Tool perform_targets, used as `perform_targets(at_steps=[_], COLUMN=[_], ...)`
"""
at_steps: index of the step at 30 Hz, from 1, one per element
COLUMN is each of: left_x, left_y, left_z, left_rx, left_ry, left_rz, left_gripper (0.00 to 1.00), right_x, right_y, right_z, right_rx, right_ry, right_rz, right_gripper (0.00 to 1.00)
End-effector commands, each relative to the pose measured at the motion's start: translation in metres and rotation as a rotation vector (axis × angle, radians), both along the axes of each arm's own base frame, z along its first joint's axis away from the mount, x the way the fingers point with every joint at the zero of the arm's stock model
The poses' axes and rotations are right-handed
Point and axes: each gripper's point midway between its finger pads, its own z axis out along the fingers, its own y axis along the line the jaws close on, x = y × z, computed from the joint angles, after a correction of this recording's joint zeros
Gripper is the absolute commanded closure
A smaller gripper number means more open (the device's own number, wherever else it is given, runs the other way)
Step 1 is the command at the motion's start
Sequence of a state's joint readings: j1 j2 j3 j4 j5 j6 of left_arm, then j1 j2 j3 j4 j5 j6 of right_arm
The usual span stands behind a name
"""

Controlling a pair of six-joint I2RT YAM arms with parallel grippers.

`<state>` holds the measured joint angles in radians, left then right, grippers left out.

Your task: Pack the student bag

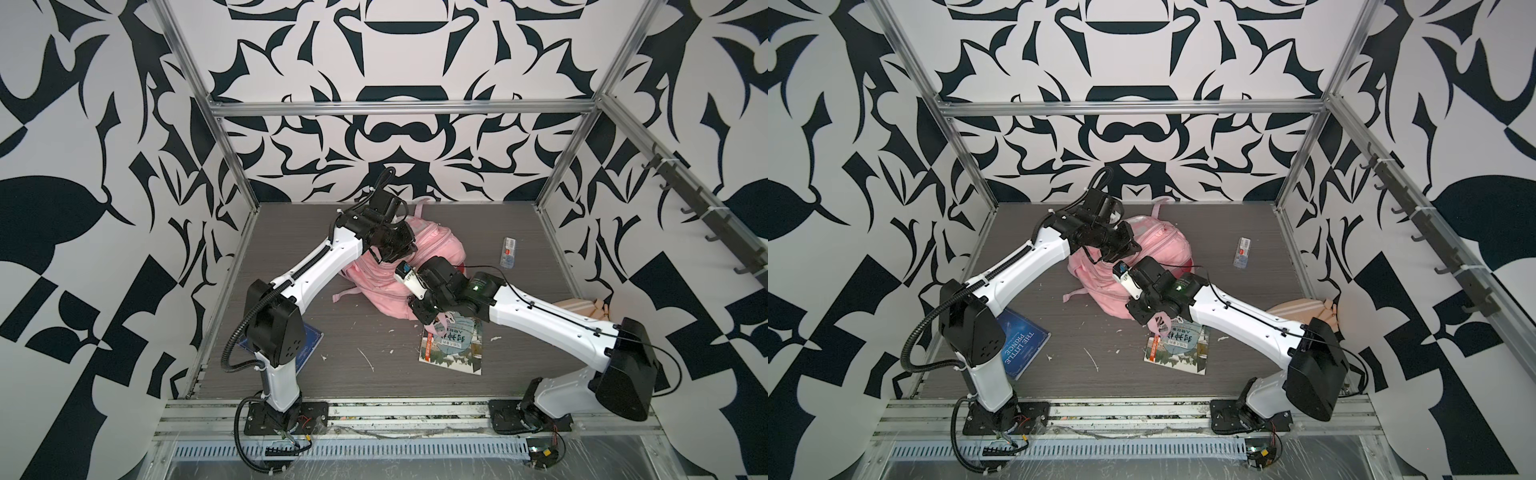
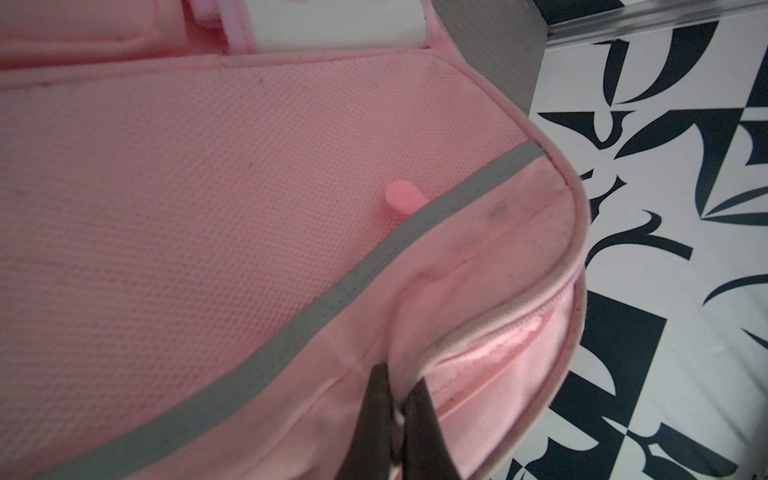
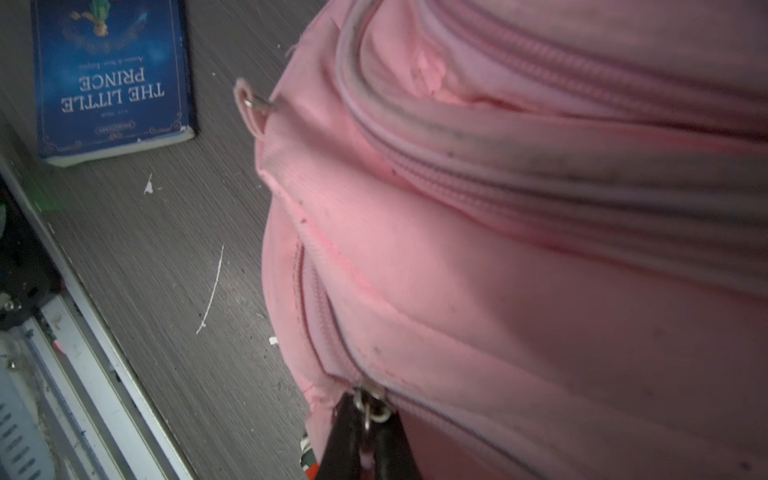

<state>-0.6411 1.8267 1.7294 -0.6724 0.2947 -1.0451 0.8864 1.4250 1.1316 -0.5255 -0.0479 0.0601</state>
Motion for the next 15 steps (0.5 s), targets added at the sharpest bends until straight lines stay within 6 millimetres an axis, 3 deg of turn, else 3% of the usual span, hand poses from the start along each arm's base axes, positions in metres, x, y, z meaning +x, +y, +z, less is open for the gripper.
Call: perform_targets(at_steps=[1, 8, 15], left_x=[0.018, 0.022, 0.025], left_y=[-0.012, 0.018, 0.017], left_z=[0.058, 0.047, 0.044], left_rx=[-0.183, -0.125, -0.107], left_ry=[-0.103, -0.083, -0.075], left_rz=[0.082, 0.155, 0.158], left_gripper=[1.00, 1.00, 1.00], right_x=[-0.013, -0.025, -0.036], right_y=[0.026, -0.008, -0.031], right_z=[0.025, 0.023, 0.018], right_rx=[0.172, 0.138, 0.071], right_ry=[-0.009, -0.044, -0.045], right_rz=[0.039, 0.010, 0.020], right_gripper=[1.00, 1.00, 1.00])
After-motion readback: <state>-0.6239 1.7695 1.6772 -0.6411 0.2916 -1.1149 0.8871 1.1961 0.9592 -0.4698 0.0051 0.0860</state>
